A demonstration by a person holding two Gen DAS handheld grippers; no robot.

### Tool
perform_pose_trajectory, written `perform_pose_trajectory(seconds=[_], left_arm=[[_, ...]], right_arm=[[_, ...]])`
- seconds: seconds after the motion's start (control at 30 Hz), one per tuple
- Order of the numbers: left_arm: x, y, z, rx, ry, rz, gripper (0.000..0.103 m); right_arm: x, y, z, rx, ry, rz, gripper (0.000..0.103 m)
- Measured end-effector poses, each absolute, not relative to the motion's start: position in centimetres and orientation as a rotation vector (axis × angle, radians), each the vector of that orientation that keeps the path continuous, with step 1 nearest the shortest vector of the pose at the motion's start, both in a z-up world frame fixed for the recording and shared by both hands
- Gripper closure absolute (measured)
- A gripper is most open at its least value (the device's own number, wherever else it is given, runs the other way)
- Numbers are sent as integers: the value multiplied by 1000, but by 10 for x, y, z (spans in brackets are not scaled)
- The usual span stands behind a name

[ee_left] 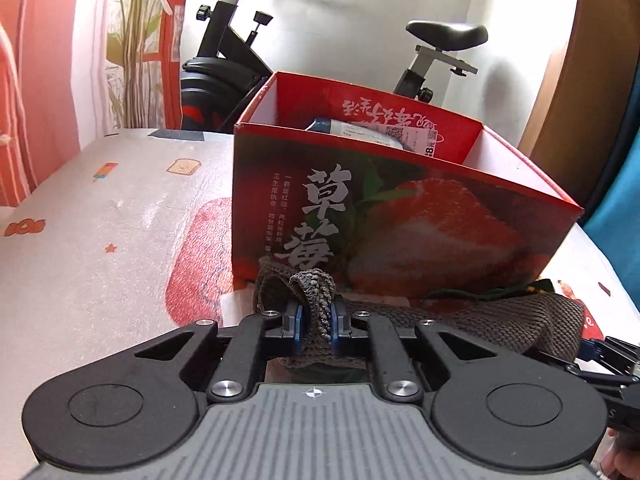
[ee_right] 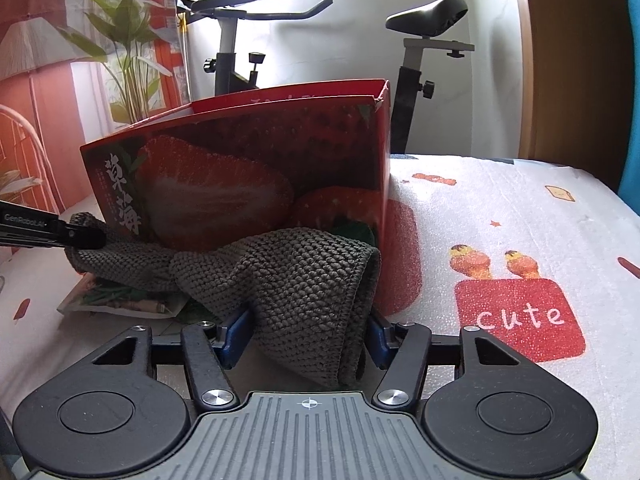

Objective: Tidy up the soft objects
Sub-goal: 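Close the right tool on the grey mesh cloth while the left tool grips its other end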

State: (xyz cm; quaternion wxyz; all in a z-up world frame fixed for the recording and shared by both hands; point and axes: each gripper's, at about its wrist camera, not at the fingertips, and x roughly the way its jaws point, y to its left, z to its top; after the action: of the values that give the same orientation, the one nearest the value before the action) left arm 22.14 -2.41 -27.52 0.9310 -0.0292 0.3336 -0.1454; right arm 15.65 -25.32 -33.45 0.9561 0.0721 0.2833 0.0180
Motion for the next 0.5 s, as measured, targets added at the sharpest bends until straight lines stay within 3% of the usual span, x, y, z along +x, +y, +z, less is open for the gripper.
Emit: perform_pose_trajectory(seconds=[0.5], left_arm=[[180, 5, -282, -120, 694, -241, 89]], right_arm=[[130, -224, -320, 104, 577, 126, 49]])
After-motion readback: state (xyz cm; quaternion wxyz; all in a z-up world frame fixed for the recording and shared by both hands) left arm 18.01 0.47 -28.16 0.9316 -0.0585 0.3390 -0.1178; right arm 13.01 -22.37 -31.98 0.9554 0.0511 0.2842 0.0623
